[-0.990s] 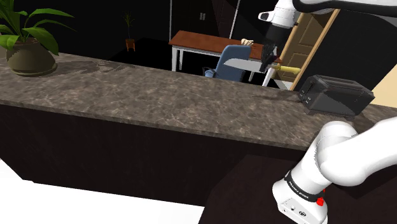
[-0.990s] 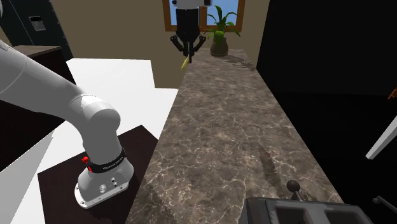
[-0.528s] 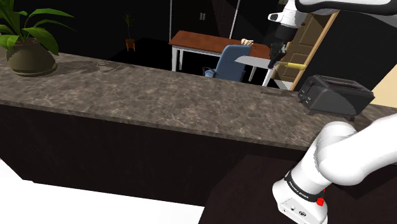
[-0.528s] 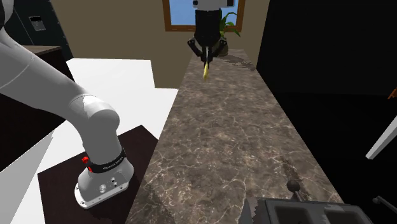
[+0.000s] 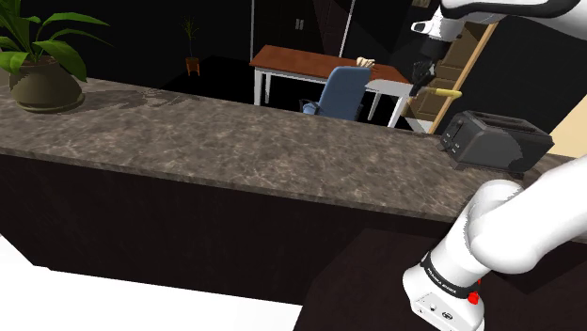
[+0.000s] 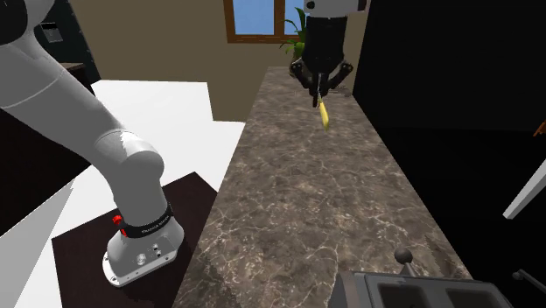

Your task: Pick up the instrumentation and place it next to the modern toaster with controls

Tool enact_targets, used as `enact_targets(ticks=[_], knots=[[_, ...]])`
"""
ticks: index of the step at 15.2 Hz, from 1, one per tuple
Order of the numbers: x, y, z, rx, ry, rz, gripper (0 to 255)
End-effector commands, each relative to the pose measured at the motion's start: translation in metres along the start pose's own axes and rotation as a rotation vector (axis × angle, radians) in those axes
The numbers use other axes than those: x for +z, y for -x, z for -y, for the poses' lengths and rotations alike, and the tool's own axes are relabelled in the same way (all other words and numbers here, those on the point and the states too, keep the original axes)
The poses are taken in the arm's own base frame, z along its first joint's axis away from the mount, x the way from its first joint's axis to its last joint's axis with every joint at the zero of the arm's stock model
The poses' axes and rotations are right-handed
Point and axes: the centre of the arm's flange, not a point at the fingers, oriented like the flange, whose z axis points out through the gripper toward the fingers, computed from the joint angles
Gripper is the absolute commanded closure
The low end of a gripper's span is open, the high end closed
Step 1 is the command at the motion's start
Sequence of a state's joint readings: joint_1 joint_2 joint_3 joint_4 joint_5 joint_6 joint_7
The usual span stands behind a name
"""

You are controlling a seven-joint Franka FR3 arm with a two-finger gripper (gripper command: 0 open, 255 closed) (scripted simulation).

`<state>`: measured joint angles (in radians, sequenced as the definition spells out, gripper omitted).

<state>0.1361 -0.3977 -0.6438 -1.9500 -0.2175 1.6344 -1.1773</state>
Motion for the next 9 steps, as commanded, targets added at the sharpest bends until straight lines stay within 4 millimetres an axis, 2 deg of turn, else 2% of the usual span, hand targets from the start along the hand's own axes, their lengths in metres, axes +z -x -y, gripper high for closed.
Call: enact_targets(ticks=[1,9], knots=[[-0.003,0.018,-0.021,-0.002,0.002,0.001,255],[-0.004,0.087,-0.100,-0.002,0.002,0.001,255]])
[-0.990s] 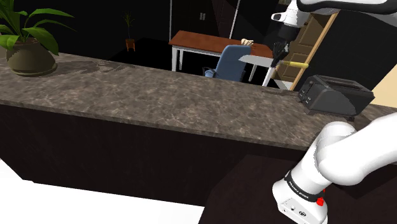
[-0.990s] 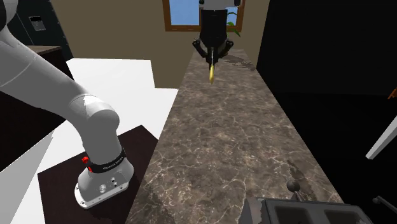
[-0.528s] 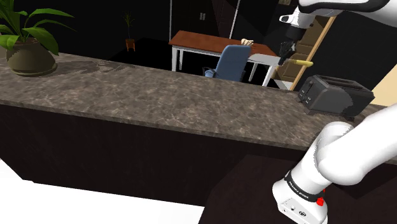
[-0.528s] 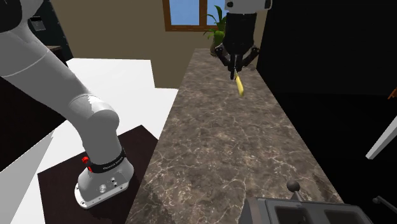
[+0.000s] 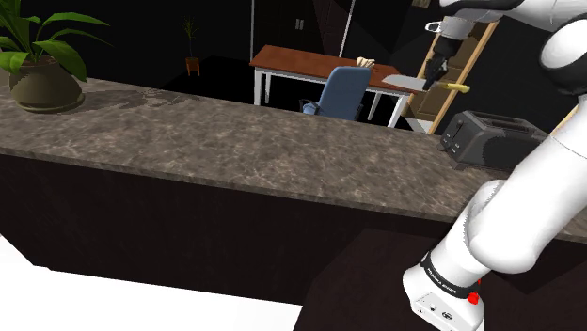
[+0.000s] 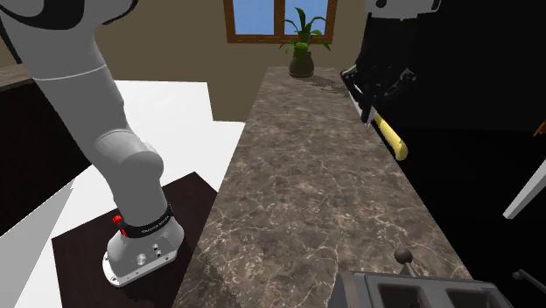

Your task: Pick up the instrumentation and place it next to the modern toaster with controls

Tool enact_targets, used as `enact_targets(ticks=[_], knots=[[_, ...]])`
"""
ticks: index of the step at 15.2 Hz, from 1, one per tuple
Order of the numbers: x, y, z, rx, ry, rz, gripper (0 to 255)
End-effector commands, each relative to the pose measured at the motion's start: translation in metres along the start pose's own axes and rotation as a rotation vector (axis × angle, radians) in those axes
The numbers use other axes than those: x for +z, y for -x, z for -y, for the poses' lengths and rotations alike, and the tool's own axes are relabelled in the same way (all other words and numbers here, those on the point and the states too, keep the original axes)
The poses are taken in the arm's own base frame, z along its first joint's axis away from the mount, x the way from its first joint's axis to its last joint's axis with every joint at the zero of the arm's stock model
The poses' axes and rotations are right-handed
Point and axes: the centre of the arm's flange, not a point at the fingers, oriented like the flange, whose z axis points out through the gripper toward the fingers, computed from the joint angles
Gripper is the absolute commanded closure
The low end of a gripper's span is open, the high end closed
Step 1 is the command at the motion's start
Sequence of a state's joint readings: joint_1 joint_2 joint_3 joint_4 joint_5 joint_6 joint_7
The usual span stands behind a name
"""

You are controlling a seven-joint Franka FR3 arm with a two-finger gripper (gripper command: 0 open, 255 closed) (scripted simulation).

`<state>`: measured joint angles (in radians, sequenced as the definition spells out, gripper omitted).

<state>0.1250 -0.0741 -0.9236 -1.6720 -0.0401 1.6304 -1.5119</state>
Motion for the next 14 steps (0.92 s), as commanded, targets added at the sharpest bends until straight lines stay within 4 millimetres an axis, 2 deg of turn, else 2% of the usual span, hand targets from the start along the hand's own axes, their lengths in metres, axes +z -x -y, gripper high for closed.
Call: enact_targets(ticks=[1,4,14], knots=[[0.000,0.016,-0.019,-0.005,0.002,0.000,255],[-0.001,0.043,-0.051,-0.005,0.002,0.000,255],[0.052,0.044,-0.051,-0.005,0.002,0.000,255]])
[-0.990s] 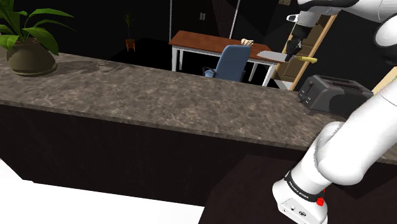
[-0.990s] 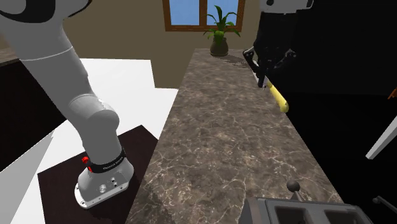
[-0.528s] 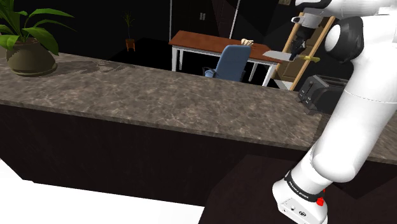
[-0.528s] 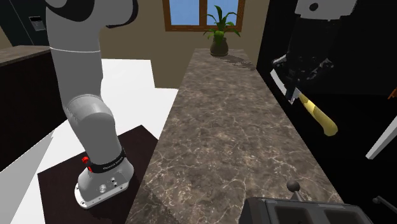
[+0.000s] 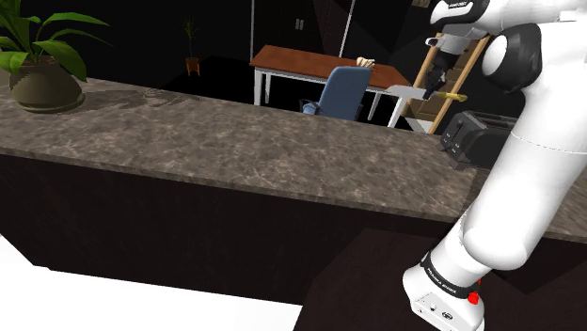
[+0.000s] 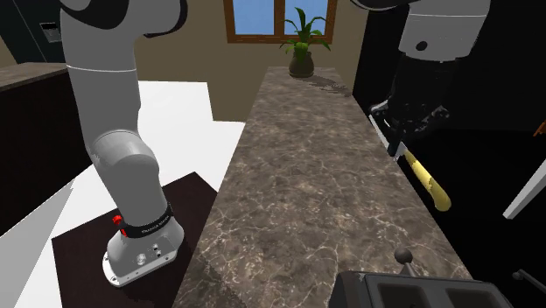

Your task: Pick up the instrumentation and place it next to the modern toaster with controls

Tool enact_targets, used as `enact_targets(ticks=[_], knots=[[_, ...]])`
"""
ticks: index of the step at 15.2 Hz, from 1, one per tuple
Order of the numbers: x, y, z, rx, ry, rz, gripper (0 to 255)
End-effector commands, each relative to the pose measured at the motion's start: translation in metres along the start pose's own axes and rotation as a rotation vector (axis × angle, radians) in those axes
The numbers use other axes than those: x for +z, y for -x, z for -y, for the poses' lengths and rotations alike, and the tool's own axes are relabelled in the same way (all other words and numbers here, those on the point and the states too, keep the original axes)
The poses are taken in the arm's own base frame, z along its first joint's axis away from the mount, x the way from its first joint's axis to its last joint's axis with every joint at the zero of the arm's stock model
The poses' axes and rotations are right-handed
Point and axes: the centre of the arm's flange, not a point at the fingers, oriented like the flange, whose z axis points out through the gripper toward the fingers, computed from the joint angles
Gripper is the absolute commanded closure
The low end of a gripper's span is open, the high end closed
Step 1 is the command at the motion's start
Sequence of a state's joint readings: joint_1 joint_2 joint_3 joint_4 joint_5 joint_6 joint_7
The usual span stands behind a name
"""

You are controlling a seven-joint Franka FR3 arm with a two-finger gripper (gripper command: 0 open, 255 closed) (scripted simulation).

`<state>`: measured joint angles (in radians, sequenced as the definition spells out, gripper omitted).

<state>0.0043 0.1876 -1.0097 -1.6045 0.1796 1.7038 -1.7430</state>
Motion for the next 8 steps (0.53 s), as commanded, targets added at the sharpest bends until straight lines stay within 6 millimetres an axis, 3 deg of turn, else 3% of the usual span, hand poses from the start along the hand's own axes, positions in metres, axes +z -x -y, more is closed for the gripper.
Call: enact_targets(ticks=[1,8], knots=[[0.011,0.001,-0.001,0.000,0.001,0.000,255],[0.048,0.001,-0.001,0.000,0.001,0.000,255]])
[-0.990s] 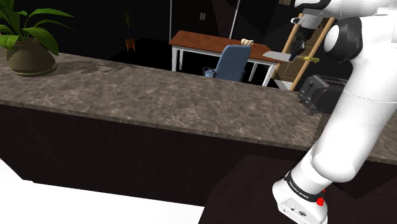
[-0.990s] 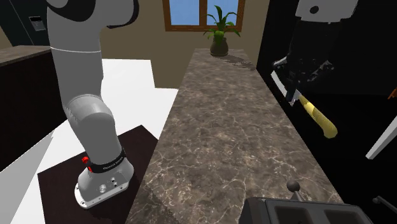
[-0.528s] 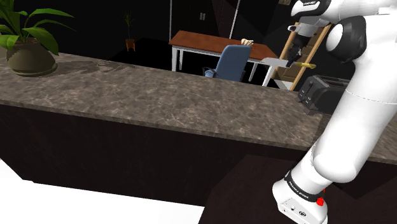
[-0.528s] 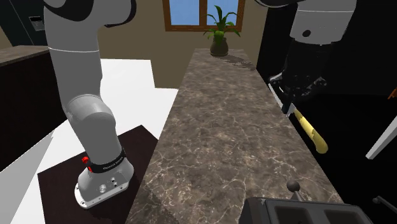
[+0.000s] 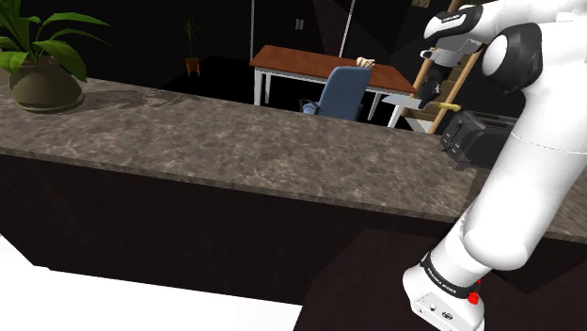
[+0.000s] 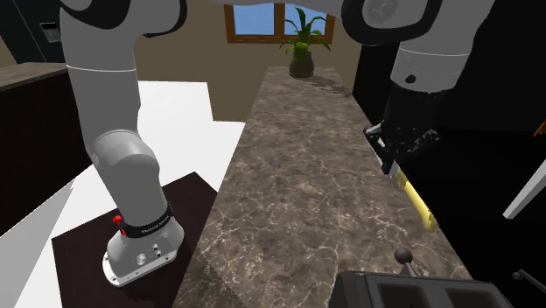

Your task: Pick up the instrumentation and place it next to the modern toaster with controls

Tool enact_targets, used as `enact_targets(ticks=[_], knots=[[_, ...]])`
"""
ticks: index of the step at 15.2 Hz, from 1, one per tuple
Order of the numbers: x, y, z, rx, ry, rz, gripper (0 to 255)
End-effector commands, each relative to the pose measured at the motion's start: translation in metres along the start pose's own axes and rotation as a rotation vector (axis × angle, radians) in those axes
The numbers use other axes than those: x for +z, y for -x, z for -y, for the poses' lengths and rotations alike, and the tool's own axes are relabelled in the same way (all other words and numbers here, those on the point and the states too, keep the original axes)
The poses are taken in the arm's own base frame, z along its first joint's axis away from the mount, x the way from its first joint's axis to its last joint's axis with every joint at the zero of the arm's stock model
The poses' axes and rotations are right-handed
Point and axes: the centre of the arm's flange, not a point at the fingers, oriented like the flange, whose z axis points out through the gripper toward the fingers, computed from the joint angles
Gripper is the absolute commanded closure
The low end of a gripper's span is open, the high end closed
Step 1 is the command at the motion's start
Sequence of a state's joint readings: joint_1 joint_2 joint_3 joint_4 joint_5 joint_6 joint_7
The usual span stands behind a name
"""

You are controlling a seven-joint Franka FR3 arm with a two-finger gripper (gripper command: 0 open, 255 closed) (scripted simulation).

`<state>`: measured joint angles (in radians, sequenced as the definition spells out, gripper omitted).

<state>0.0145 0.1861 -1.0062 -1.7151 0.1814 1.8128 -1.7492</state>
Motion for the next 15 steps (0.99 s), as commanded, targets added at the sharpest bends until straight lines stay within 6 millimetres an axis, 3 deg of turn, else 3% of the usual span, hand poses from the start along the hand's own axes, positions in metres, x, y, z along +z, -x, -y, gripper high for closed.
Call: enact_targets(ticks=[1,15], knots=[[0.010,0.000,-0.001,0.000,0.000,0.000,255],[0.084,0.001,0.000,0.000,0.000,0.000,255]])
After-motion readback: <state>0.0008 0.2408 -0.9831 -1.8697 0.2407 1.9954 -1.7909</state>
